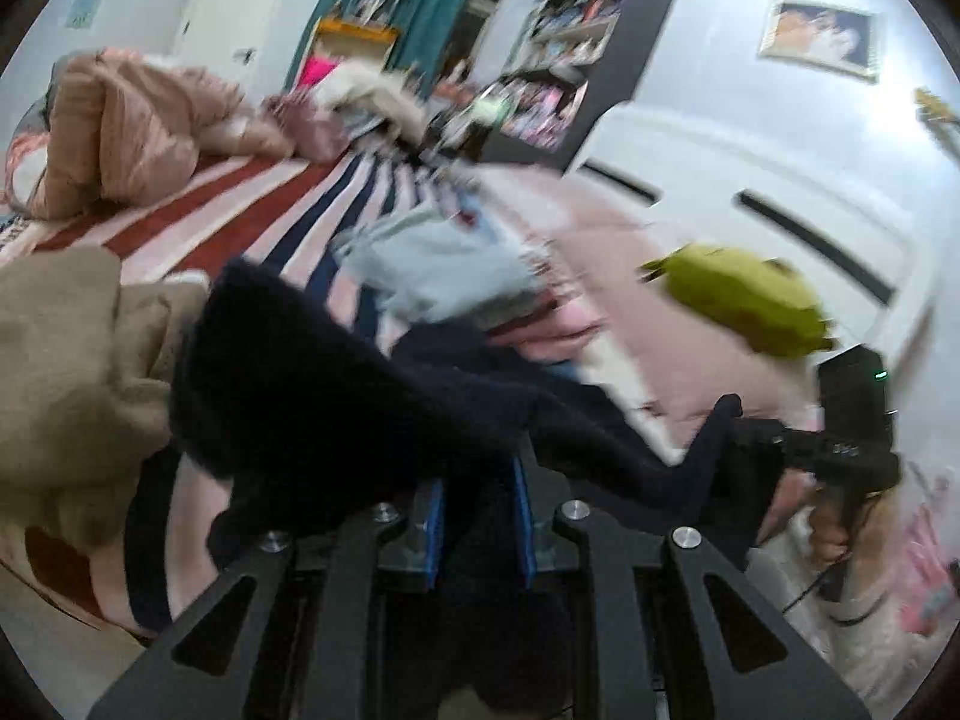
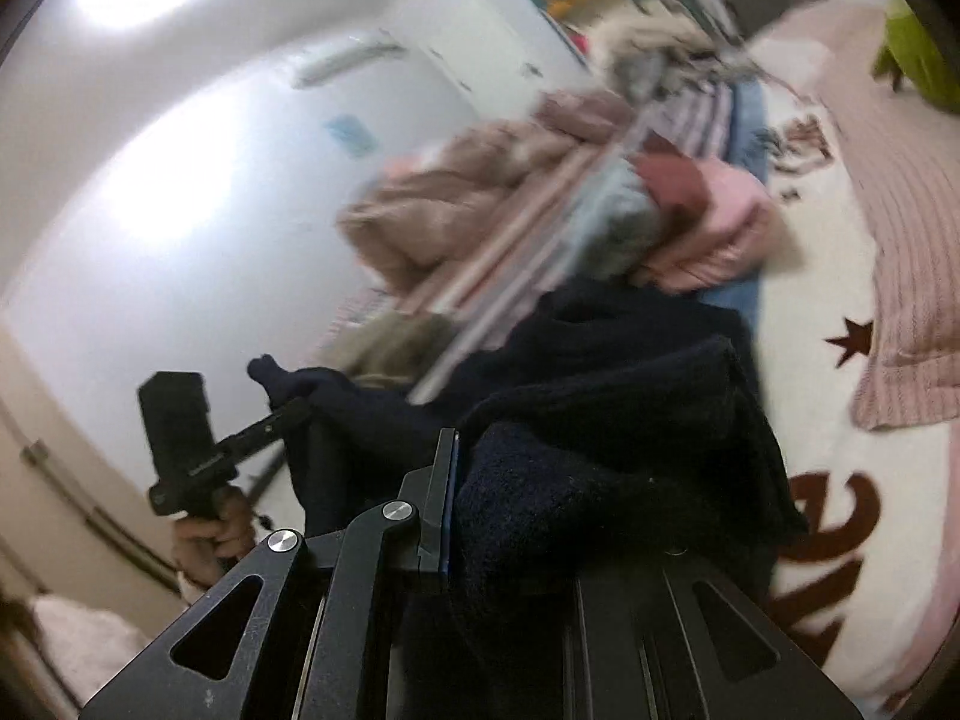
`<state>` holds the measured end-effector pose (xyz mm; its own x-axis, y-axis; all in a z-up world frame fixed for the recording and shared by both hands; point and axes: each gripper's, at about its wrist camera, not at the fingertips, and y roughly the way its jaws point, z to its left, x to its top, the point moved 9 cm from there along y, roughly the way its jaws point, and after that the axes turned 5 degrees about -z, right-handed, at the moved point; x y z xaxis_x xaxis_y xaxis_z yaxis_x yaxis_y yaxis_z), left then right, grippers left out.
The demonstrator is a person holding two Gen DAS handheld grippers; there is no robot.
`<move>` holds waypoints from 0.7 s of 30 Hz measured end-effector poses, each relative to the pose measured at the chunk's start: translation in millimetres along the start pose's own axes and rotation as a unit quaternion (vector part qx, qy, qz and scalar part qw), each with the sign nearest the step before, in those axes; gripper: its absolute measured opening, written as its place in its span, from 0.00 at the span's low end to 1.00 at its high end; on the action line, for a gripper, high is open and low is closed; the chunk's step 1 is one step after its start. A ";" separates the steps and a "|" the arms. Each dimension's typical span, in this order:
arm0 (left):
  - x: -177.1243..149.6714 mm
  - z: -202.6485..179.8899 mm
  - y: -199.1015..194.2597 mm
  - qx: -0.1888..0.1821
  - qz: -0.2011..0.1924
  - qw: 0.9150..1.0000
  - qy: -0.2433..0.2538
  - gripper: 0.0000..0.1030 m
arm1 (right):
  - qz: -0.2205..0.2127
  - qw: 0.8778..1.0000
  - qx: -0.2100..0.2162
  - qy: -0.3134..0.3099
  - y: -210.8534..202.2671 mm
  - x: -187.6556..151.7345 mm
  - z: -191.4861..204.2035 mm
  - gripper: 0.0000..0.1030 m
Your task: Fold small clothes
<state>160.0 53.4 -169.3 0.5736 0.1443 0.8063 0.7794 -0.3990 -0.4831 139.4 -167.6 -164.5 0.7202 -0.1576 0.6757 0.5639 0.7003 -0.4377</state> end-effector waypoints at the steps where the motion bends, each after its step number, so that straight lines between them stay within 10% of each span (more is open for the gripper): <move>1: 0.3 8.3 15.5 0.009 0.012 1.000 -0.003 0.16 | 0.006 1.000 -0.015 0.005 9.5 5.9 -13.5 0.06; 7: 1.9 50.1 98.7 0.067 0.063 0.996 0.003 0.23 | 0.048 0.991 -0.122 0.034 63.2 11.3 -99.8 0.06; 12: -3.9 30.6 103.7 0.009 0.094 0.995 0.024 0.70 | 0.066 0.992 -0.092 0.052 66.9 8.3 -108.1 0.08; 14: -2.9 22.4 90.9 -0.003 0.095 0.995 0.029 0.70 | 0.083 0.992 -0.072 0.061 56.6 6.6 -103.6 0.17; 18: 4.5 10.6 45.2 -0.034 0.069 0.997 0.030 0.84 | 0.076 0.995 -0.038 0.055 15.3 9.9 -82.2 0.73; 21: -1.9 12.6 21.2 -0.005 0.073 0.996 0.052 0.85 | 0.067 0.995 -0.071 0.028 -17.0 9.2 -76.6 0.74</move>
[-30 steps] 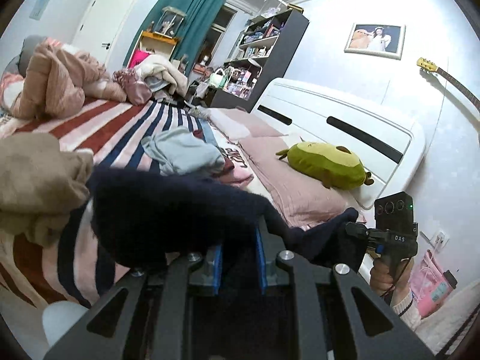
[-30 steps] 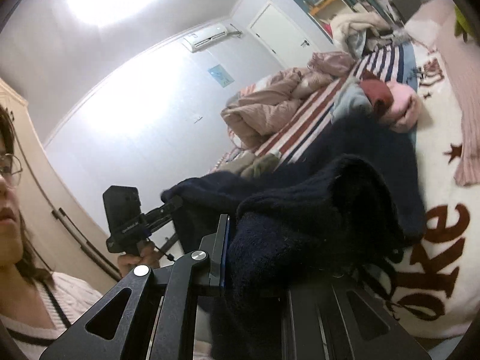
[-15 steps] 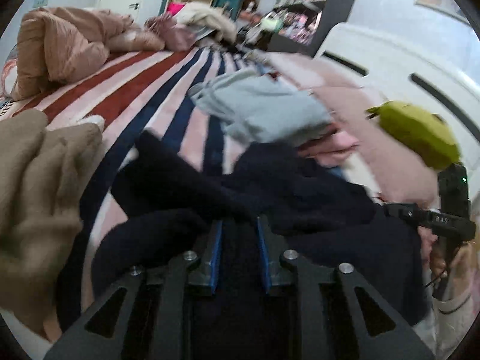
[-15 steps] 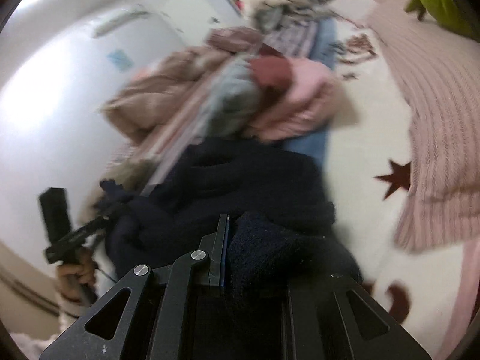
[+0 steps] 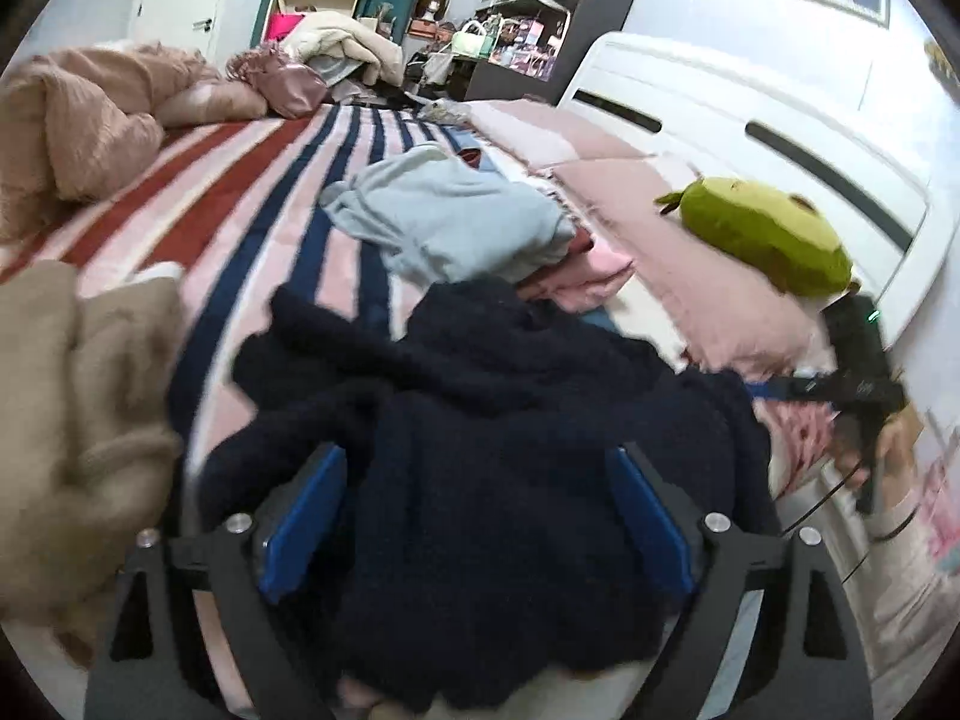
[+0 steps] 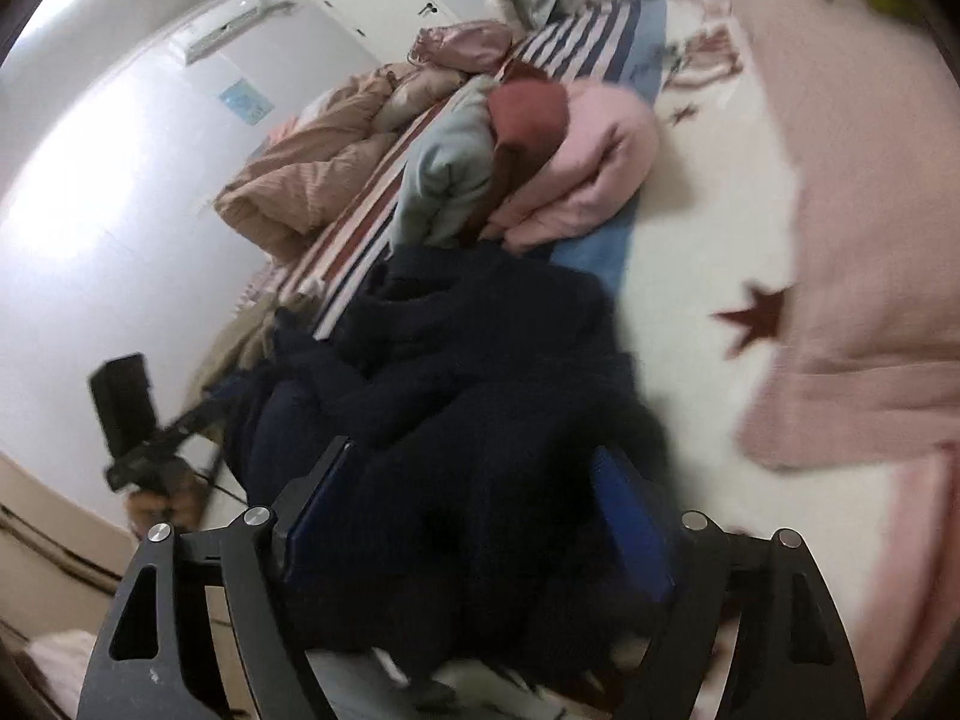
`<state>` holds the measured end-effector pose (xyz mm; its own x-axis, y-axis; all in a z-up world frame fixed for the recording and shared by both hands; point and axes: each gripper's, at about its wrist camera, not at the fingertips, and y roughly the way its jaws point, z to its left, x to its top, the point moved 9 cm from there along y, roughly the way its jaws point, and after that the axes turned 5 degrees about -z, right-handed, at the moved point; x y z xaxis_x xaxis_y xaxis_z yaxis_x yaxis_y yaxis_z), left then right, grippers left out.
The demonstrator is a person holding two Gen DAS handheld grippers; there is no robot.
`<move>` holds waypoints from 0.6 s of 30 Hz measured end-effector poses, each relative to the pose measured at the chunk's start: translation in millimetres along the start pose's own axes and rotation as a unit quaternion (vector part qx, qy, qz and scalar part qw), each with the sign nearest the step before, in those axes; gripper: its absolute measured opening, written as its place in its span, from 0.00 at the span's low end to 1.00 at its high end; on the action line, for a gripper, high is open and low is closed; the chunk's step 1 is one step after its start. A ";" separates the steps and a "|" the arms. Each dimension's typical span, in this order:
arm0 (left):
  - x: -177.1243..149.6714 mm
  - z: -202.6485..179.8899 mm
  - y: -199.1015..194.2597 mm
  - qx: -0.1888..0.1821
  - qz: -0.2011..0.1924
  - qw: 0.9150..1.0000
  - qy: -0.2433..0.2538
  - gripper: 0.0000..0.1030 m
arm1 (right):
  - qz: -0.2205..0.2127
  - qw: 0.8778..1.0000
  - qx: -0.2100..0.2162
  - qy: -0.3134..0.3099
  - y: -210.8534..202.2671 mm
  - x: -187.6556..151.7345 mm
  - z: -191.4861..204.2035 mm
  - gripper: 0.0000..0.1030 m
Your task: Fold small clothes
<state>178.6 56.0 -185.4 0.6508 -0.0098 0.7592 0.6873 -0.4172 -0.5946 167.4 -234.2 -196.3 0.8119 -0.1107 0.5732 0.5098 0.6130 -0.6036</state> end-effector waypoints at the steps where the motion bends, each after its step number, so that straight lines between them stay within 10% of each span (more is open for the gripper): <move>1: -5.0 1.5 -4.8 0.009 0.004 1.000 0.001 0.85 | -0.005 1.000 -0.002 0.000 -10.9 -3.9 -0.2 0.74; 16: -100.7 7.6 21.2 -0.026 0.071 0.992 -0.100 0.90 | 0.023 0.972 0.191 0.136 29.2 -112.7 36.7 0.70; 18: -101.3 4.1 20.6 -0.038 0.070 0.990 -0.113 0.65 | 0.014 0.967 0.210 0.145 32.7 -107.8 42.7 0.53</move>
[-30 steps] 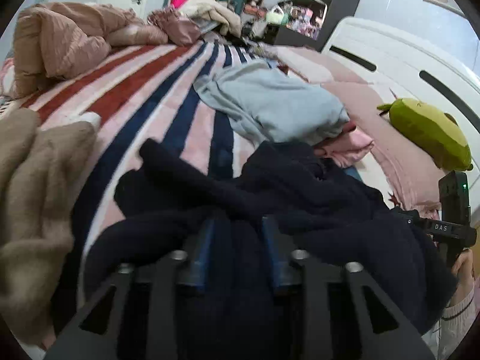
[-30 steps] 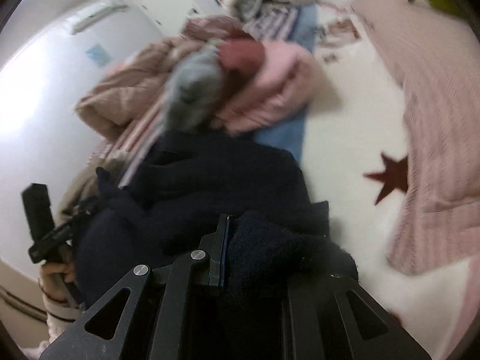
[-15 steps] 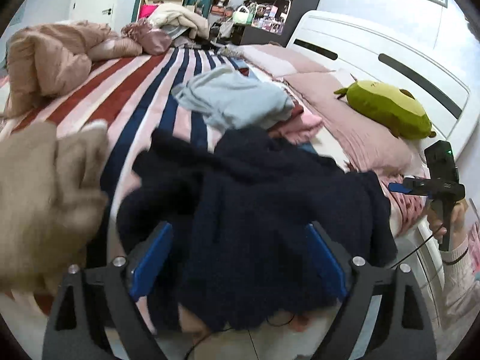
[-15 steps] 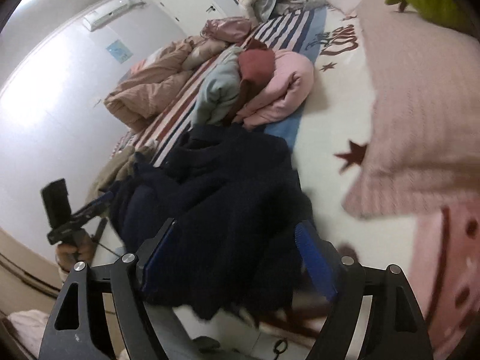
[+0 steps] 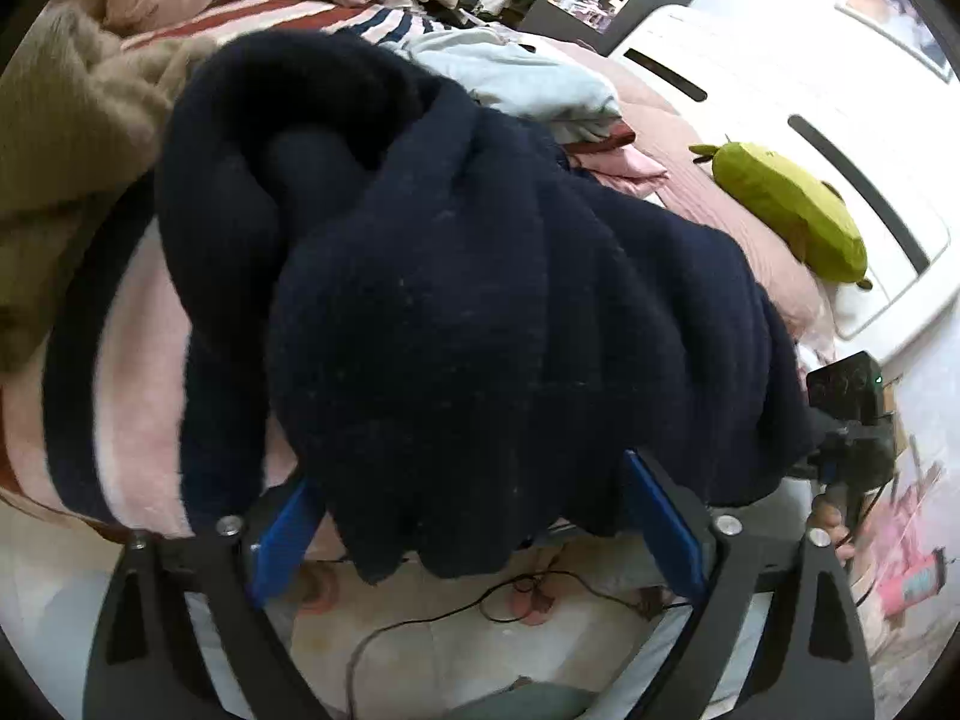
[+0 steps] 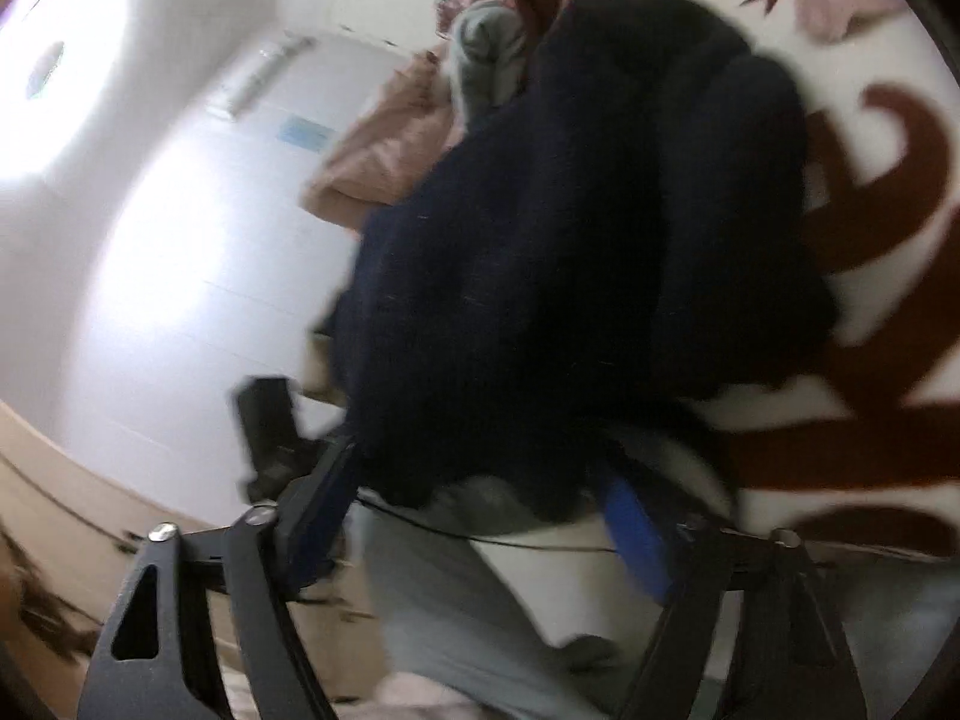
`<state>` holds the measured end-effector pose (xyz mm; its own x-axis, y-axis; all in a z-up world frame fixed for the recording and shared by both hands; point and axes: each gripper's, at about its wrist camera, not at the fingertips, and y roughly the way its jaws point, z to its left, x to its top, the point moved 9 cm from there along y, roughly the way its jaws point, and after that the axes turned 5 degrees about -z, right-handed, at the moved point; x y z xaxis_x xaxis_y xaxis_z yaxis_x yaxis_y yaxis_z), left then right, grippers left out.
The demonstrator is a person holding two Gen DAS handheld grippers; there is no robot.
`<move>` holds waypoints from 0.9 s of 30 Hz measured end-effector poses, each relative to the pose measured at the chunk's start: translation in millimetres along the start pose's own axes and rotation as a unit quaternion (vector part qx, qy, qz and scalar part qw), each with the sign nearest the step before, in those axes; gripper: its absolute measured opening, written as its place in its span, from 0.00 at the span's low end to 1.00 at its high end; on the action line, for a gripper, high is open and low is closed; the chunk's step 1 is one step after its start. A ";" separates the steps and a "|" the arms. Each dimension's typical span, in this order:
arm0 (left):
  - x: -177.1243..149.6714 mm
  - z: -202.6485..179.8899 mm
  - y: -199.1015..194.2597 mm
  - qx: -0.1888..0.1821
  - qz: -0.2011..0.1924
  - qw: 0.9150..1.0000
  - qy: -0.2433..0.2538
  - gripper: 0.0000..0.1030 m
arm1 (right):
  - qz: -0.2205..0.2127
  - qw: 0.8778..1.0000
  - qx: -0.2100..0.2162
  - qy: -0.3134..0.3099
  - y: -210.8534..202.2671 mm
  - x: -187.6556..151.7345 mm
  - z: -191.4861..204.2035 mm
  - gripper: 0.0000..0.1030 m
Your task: Fold small clothes
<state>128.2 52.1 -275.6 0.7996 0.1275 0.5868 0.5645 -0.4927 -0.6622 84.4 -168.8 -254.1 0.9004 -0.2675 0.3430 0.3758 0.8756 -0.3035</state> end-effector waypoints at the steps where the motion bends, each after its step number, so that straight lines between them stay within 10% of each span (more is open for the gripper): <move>1: -0.9 -3.8 -1.9 -0.011 0.002 1.000 0.000 0.53 | -0.004 1.000 -0.003 -0.008 1.9 2.8 3.5 0.36; 3: 0.8 -17.7 -9.6 -0.028 0.003 1.000 0.014 0.17 | -0.009 0.999 -0.010 -0.036 2.2 7.7 14.9 0.16; 11: 80.8 -67.1 -69.8 -0.014 -0.106 0.988 0.109 0.15 | -0.053 0.991 -0.035 -0.121 -17.2 66.9 60.9 0.09; 18: 214.6 -56.3 -28.4 0.051 -0.157 0.981 0.104 0.15 | -0.129 0.976 -0.107 -0.140 -18.4 188.0 58.2 0.07; 20: 241.6 -38.5 -1.6 0.070 -0.142 0.984 0.083 0.19 | -0.128 0.972 -0.145 -0.136 -9.7 216.7 46.1 0.07; 23: 257.6 -8.5 21.2 0.104 -0.121 0.985 0.065 0.61 | -0.106 0.961 -0.220 -0.127 9.8 243.6 14.5 0.11; 27: 240.0 0.0 15.0 0.092 -0.112 0.987 0.066 0.81 | -0.095 0.954 -0.249 -0.137 -1.0 232.0 0.0 0.52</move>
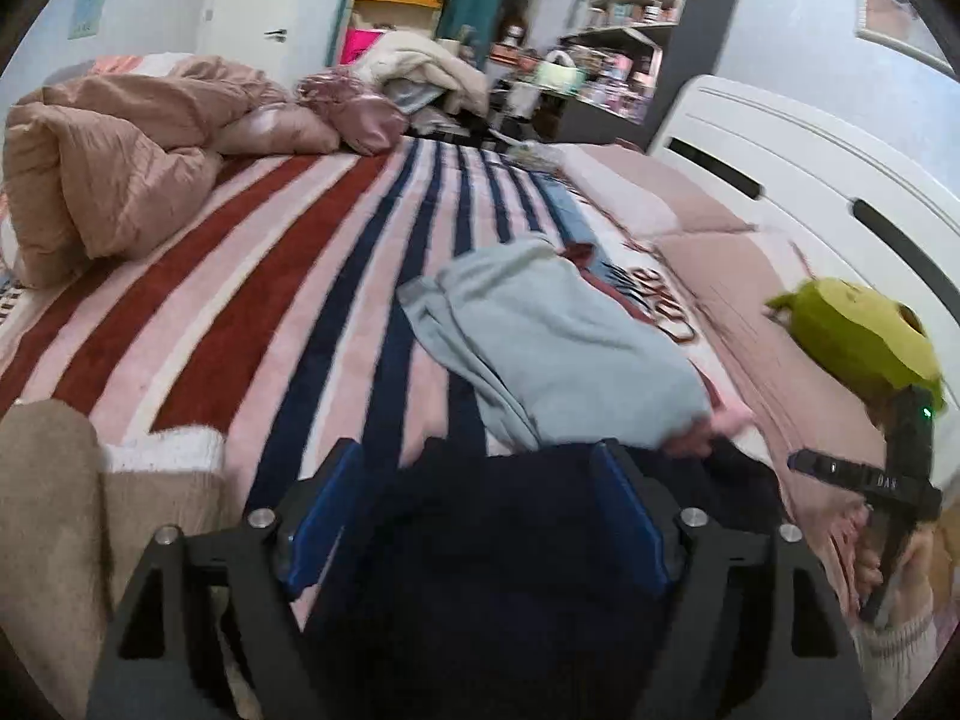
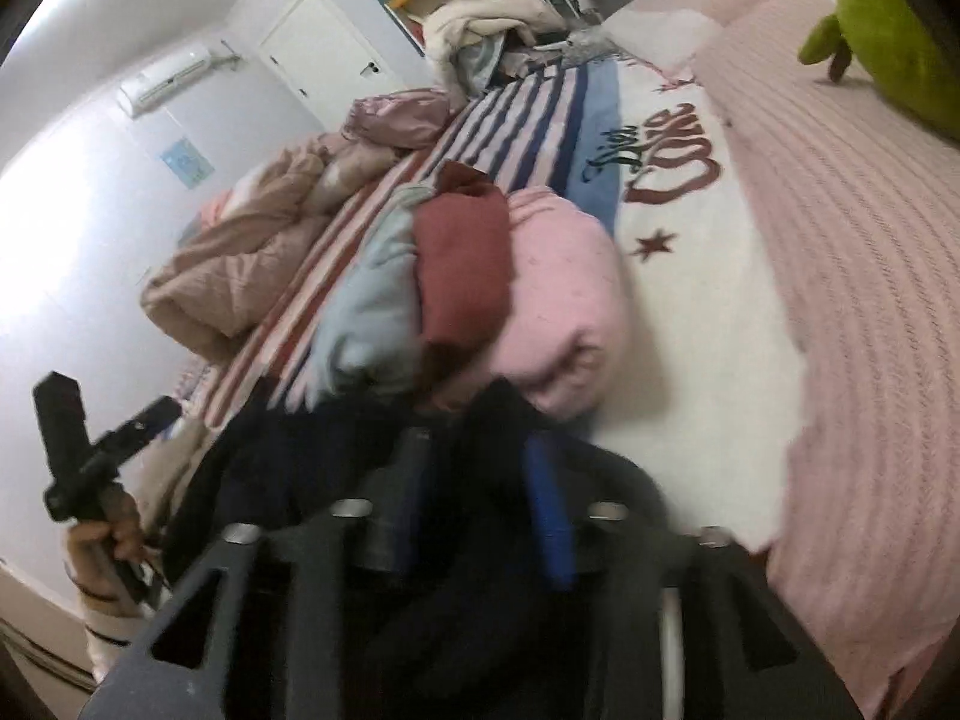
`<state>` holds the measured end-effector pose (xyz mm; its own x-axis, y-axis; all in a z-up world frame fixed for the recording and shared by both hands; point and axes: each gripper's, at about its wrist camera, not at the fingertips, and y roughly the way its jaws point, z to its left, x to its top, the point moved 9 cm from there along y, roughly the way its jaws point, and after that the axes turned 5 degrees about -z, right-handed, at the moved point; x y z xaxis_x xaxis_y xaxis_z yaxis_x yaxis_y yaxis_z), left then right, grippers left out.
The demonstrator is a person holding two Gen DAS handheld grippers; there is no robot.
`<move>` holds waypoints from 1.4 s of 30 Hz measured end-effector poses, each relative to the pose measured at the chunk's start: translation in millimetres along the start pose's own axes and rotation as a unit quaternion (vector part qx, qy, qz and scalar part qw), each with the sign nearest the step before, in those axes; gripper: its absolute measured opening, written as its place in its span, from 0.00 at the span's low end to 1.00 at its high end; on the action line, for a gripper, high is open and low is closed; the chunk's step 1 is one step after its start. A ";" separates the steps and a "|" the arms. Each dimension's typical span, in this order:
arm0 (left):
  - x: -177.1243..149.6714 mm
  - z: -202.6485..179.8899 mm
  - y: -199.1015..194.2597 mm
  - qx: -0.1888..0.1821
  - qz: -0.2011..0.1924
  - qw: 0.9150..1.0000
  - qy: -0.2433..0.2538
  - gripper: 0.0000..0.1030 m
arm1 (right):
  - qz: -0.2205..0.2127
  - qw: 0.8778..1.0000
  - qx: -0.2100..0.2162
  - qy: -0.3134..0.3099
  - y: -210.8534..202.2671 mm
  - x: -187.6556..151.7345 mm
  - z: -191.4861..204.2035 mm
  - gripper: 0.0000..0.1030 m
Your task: Fold small clothes
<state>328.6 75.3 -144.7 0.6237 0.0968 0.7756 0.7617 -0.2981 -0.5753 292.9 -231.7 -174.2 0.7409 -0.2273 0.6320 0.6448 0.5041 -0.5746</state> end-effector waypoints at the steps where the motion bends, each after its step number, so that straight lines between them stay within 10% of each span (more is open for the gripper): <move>1: -9.6 -0.9 -7.5 -0.009 0.005 1.000 0.008 0.84 | 0.001 1.000 0.008 -0.008 -8.8 -7.1 1.4 0.63; 11: -126.0 15.5 -36.0 0.065 0.093 0.989 0.098 0.86 | 0.075 0.993 -0.014 -0.089 -43.8 -128.1 11.9 0.67; 14: -138.9 15.8 -33.9 0.065 0.099 0.989 0.085 0.85 | 0.047 0.993 -0.078 -0.080 -49.5 -130.4 -13.6 0.03; 20: -156.0 9.8 -36.0 0.030 0.106 0.993 0.041 0.75 | 0.048 0.990 -0.123 -0.047 -70.5 -146.3 -60.0 0.01; 24: -160.2 12.1 -38.7 0.020 0.098 0.995 0.016 0.77 | 0.024 0.998 -0.052 0.000 -83.5 -136.4 -56.2 0.09; 27: -162.3 8.8 -39.8 0.019 0.098 0.995 0.013 0.84 | 0.048 0.999 -0.016 0.014 -69.8 -138.1 -46.1 0.59; 42: -170.5 3.3 -57.9 0.014 0.068 0.996 -0.054 0.91 | 0.046 0.997 0.058 0.019 -55.8 -151.5 -7.3 0.73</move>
<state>178.7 79.3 -244.5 0.7362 0.1595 0.6577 0.6719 -0.2894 -0.6818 146.1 -231.5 -241.7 0.8042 -0.2065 0.5573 0.5492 0.6164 -0.5642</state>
